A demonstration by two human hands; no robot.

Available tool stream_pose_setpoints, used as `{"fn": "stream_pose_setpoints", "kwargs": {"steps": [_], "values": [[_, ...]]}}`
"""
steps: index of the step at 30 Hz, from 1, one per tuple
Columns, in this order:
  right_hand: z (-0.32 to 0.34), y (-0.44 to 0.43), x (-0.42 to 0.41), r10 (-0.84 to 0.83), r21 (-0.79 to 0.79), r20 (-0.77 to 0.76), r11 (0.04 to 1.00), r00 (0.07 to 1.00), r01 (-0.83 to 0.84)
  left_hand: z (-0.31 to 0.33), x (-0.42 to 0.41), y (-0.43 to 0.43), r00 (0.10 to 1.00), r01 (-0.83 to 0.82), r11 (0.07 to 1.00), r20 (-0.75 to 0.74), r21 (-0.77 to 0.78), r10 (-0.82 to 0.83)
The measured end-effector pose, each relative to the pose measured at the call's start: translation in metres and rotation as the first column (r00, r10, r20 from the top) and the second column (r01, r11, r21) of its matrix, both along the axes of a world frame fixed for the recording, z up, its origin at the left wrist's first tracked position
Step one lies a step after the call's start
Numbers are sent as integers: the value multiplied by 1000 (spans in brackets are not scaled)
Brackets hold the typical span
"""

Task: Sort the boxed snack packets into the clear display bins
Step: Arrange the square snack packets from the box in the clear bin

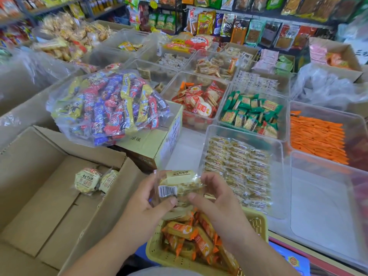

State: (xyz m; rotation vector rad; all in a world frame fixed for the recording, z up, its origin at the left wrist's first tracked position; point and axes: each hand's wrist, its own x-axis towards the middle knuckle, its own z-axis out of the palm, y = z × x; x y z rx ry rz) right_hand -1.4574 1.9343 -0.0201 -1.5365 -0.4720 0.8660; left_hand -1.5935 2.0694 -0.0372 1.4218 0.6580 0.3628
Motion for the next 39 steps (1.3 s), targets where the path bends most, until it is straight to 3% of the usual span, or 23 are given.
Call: {"fn": "stream_pose_setpoints", "kwargs": {"steps": [5, 7, 9, 11, 14, 17, 20, 25, 28, 30, 33, 39], "values": [[11, -5, 7, 54, 43, 115, 997, 992, -59, -3, -3, 4, 999, -30, 999, -39, 38, 32], [15, -8, 9, 57, 54, 248, 996, 967, -73, -4, -3, 4, 996, -64, 997, -62, 33, 66], [17, -9, 10, 28, 68, 555, 995, 832, -78, -6, -2, 4, 992, -86, 996, -93, 9, 86], [16, -9, 10, -31, 156, 812, 974, 582, -165, -14, -1, 5, 983, -128, 991, -135, -42, 121], [10, -8, 10, -123, 223, 923, 943, 366, -245, -15, 0, 7, 973, -191, 973, -156, -127, 171], [2, -9, 12, -119, 189, 953, 952, 278, -240, -12, 1, 8, 971, -233, 942, -101, -243, 215], [-5, -10, 15, -85, 155, 955, 960, 283, -232, -8, 1, 10, 979, -196, 918, -9, -346, 206], [-12, -10, 14, 21, 40, 946, 982, 324, -182, -6, 3, 7, 995, -77, 944, 33, -320, 93], [-14, -12, 9, 86, -61, 924, 995, 372, -79, -9, 2, 3, 999, -8, 986, -46, -166, 1], [-14, -14, 4, 177, -163, 905, 984, 387, -69, -10, 2, 1, 992, -7, 1000, -122, 17, 9], [-14, -17, -5, 290, -276, 816, 956, 501, -104, -13, 4, 1, 985, 15, 965, -168, 263, 30], [-21, -12, -7, 320, -358, 736, 932, 597, -58, -14, 10, -3, 987, 97, 933, -152, 346, -47]]}}
